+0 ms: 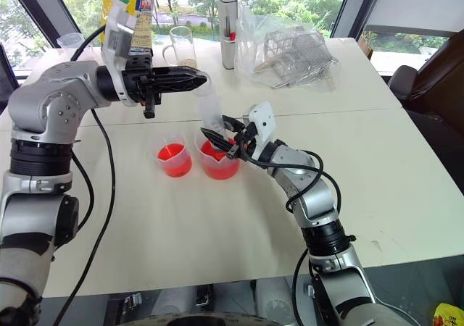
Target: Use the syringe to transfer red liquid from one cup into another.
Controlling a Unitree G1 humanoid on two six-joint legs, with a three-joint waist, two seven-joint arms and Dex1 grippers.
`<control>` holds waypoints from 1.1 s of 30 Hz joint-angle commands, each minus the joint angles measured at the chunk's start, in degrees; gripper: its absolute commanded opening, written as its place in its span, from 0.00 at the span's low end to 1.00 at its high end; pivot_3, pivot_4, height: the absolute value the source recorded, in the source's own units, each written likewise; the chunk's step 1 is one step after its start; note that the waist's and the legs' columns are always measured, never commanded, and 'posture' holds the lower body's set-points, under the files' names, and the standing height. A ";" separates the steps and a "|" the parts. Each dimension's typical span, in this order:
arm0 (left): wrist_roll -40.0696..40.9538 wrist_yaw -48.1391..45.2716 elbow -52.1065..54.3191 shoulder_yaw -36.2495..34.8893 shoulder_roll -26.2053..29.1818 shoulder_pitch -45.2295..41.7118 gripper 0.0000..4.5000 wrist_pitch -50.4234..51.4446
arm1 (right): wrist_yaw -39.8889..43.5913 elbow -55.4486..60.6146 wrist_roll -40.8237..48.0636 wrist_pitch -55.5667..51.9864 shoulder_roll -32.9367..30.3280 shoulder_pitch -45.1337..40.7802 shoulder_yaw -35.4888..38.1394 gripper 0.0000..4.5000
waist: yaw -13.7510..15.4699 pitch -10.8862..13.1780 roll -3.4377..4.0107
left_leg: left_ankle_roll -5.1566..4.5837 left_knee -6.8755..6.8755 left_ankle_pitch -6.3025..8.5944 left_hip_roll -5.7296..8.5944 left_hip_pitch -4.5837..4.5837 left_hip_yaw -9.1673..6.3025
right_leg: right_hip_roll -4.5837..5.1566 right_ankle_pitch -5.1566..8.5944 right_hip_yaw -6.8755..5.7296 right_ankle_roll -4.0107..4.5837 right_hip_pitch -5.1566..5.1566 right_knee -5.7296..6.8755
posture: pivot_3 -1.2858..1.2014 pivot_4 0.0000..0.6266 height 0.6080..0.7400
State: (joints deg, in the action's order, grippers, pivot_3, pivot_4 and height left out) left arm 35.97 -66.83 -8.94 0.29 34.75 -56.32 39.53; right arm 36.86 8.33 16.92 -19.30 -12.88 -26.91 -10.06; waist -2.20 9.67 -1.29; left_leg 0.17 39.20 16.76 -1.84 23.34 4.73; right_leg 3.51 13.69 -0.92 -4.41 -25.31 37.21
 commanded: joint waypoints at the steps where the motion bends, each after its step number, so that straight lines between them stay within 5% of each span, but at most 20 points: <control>1: 0.56 2.45 0.94 -5.03 0.17 -4.39 0.01 -3.10 | 2.19 -0.17 -0.88 -0.67 -0.21 0.96 -3.51 0.32 | 0.00 0.00 0.00 | 0.00 0.00 0.00 0.00 0.00 0.00 | 0.00 0.00 0.00 0.00 0.00 0.00 | 0.52 0.24 1.00; 16: 0.40 1.78 4.19 -3.50 1.06 0.32 0.01 -1.06 | 0.12 3.93 -0.25 -1.39 -0.68 -3.94 0.43 0.32 | -0.03 0.00 0.00 | 0.00 0.01 0.00 0.00 0.00 -0.01 | 0.00 0.00 0.00 0.00 -0.01 0.01 | 0.52 0.24 1.00; 19: 0.33 1.66 4.66 -3.31 1.26 1.41 0.24 -0.48 | 0.10 4.88 0.16 -2.08 -0.96 -4.37 0.63 0.32 | 0.02 0.00 0.00 | 0.00 0.01 0.00 -0.01 0.00 0.00 | 0.00 0.00 0.00 0.00 0.00 0.01 | 0.52 0.24 1.00; 26: 2.01 1.77 6.05 -4.56 2.43 3.17 1.00 1.25 | -0.07 6.45 0.78 -3.49 -0.76 -4.65 0.67 0.32 | 0.13 0.00 0.00 | 0.00 0.02 0.00 0.00 0.01 0.00 | 0.02 0.00 0.00 0.00 0.00 0.01 | 0.52 0.24 1.00; 33: 5.55 2.14 7.17 -9.78 7.36 4.95 1.00 5.28 | -0.97 6.83 1.79 -4.90 -0.56 -5.49 1.79 0.32 | -0.27 0.00 0.00 | 0.00 0.02 0.00 -0.02 0.01 -0.01 | 0.00 0.00 0.00 0.00 -0.01 0.02 | 0.52 0.24 1.00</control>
State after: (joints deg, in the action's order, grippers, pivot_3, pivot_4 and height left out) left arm 39.94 -64.89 -3.57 -6.28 40.62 -51.11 44.13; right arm 36.27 12.24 17.31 -24.56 -13.65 -30.69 -9.72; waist -2.48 9.67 -1.29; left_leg 0.17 39.22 16.76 -1.87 23.35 4.71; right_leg 3.50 13.69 -0.92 -4.41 -25.33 37.23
